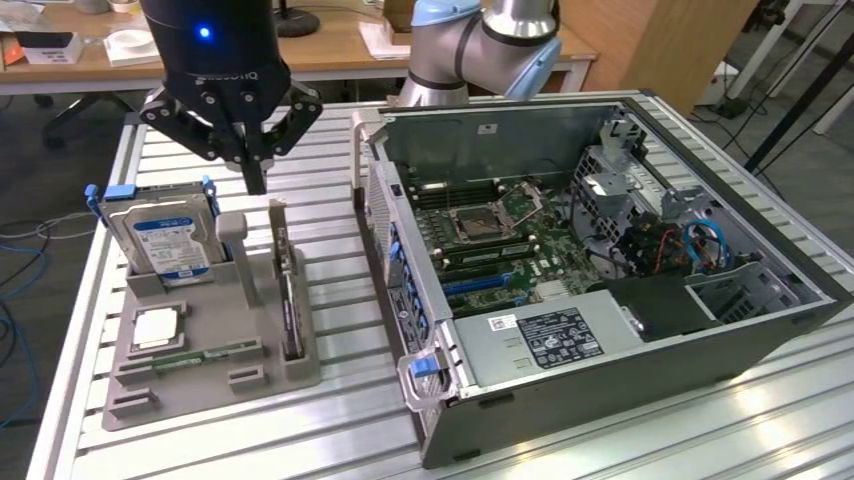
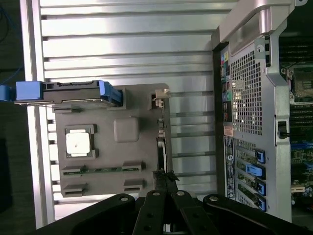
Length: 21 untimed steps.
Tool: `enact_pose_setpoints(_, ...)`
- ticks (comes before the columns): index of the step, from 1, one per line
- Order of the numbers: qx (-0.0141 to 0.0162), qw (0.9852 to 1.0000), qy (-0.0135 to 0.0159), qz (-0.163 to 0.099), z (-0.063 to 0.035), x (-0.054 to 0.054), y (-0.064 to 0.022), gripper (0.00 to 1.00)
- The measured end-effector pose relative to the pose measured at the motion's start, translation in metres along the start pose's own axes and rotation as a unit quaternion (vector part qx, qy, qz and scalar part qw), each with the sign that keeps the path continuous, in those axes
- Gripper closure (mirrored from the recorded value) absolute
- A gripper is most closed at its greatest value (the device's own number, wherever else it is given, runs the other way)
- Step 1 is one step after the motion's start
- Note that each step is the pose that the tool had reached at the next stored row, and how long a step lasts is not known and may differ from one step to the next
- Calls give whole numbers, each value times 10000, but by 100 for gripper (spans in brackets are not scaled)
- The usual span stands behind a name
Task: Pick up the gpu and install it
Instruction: 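Reach for the gpu, then pick up the gpu and move the gpu toward the slot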
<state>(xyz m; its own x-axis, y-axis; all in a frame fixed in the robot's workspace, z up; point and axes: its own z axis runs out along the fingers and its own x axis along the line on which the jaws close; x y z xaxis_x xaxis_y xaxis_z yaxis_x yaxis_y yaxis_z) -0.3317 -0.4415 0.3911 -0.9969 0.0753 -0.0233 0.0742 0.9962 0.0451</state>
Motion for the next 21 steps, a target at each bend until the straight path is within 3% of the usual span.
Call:
enact_pose_setpoints(13,0,10000,0,0,0,0,0,89)
enact_pose_setpoints(14,-3,10000,0,0,0,0,0,13)
enact_pose_setpoints(15,-4,10000,0,0,0,0,0,6)
enact_pose_setpoints(17,-3,10000,0,0,0,0,0,7)
enact_pose_setpoints(18,-3,10000,0,0,0,0,0,15)
enact_pose_setpoints(21,-3,10000,0,0,0,0,0,15)
